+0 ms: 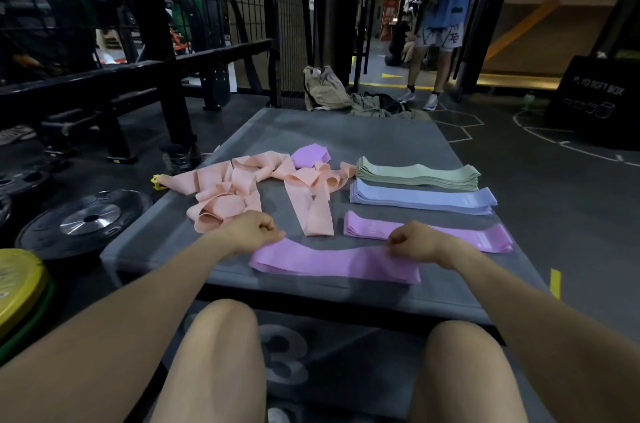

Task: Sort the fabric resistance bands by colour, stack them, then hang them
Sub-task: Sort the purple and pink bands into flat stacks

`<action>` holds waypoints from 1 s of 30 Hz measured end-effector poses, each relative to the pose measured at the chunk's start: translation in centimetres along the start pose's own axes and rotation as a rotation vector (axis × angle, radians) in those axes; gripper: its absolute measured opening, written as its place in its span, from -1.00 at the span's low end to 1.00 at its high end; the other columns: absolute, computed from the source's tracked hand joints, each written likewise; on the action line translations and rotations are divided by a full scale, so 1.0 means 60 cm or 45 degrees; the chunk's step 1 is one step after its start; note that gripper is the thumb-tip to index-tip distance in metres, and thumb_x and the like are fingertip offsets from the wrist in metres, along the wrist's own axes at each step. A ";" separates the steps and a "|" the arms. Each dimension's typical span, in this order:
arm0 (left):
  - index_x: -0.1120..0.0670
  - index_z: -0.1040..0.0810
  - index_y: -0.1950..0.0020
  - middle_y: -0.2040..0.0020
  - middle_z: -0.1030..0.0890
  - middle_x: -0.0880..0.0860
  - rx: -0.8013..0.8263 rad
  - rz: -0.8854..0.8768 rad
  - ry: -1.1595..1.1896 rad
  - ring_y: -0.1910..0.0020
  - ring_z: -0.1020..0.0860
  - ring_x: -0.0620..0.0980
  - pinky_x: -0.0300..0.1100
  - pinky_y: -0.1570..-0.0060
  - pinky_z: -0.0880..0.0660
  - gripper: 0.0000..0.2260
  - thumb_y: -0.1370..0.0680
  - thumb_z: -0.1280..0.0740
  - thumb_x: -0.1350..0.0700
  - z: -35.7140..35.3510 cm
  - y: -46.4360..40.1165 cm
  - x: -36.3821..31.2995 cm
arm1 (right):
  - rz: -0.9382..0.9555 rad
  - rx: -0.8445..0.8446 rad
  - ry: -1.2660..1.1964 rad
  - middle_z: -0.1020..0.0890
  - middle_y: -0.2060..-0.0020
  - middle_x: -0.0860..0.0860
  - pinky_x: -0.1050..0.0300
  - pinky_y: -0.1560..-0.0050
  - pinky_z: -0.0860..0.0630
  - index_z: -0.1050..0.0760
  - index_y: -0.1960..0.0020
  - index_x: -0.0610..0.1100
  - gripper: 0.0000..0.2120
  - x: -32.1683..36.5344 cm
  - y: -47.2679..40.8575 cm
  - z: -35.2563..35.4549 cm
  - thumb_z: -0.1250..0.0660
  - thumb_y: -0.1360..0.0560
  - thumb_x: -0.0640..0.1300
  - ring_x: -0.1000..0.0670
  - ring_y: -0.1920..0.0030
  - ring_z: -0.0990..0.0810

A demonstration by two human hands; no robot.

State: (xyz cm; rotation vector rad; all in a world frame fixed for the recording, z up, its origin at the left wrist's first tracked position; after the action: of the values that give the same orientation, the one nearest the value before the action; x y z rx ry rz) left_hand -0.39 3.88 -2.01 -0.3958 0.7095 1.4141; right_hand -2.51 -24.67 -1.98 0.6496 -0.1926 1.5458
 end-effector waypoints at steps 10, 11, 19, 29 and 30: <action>0.19 -0.57 -0.02 0.06 -0.54 0.10 -0.242 0.017 -0.226 0.10 -0.43 0.00 -0.26 0.12 -0.32 -0.86 -0.47 -0.37 0.23 -0.005 0.014 0.013 | 0.050 -0.309 0.205 -0.55 -0.18 -0.15 0.22 -0.08 -0.39 -0.51 -0.24 -0.13 -0.58 -0.017 0.020 -0.002 -0.39 -0.38 -0.24 -0.13 -0.17 -0.50; 0.17 -0.56 0.04 0.09 -0.53 0.09 -0.241 -0.001 -0.177 0.11 -0.43 0.02 -0.25 0.13 -0.33 -0.92 -0.48 -0.36 0.21 -0.005 0.016 0.006 | 0.061 -0.330 0.218 -0.53 -0.20 -0.16 0.17 -0.15 -0.39 -0.51 -0.24 -0.12 -0.58 -0.015 0.022 0.000 -0.40 -0.39 -0.22 -0.15 -0.18 -0.49; 0.09 -0.48 0.16 0.28 -0.50 0.00 -0.045 -0.071 0.643 0.34 -0.42 -0.11 -0.32 0.41 -0.39 -0.89 -0.57 -0.29 0.19 -0.015 0.030 -0.099 | 0.305 -0.306 -0.182 -0.64 0.12 -0.07 0.20 0.07 -0.41 -0.59 -0.03 -0.20 -0.83 0.094 0.037 0.009 -0.39 -0.47 -0.16 0.02 0.12 -0.53; 0.02 -0.53 0.13 0.25 -0.53 -0.04 0.024 -0.113 0.851 0.25 -0.48 -0.12 -0.28 0.21 -0.49 -0.93 -0.54 -0.33 0.15 -0.012 0.031 -0.186 | 0.392 -0.167 -0.649 -0.61 0.29 -0.07 0.35 0.35 -0.45 -0.55 0.15 -0.24 -0.82 0.169 0.056 0.036 -0.29 -0.54 -0.14 0.18 0.41 -0.54; 0.02 -0.53 0.11 0.26 -0.55 -0.06 0.017 -0.122 0.863 0.25 -0.48 -0.13 -0.28 0.21 -0.48 -0.96 -0.54 -0.34 0.15 -0.011 0.031 -0.192 | 0.383 -0.163 -0.693 -0.61 0.29 -0.05 0.31 0.31 -0.45 -0.55 0.16 -0.21 -0.82 0.169 0.058 0.042 -0.29 -0.54 -0.14 0.18 0.40 -0.55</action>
State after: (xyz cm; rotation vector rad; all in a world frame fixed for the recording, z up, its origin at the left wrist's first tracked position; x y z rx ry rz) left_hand -2.38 -4.94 5.36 -0.9066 1.2247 1.1770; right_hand -4.63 -17.54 6.13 0.9615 -0.8241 1.5931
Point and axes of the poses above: each hand's wrist, its own y-axis away from the middle knuckle, its own z-axis out of the back of the hand, x = y × z, the point moved 6 cm from there along -y, towards the middle knuckle
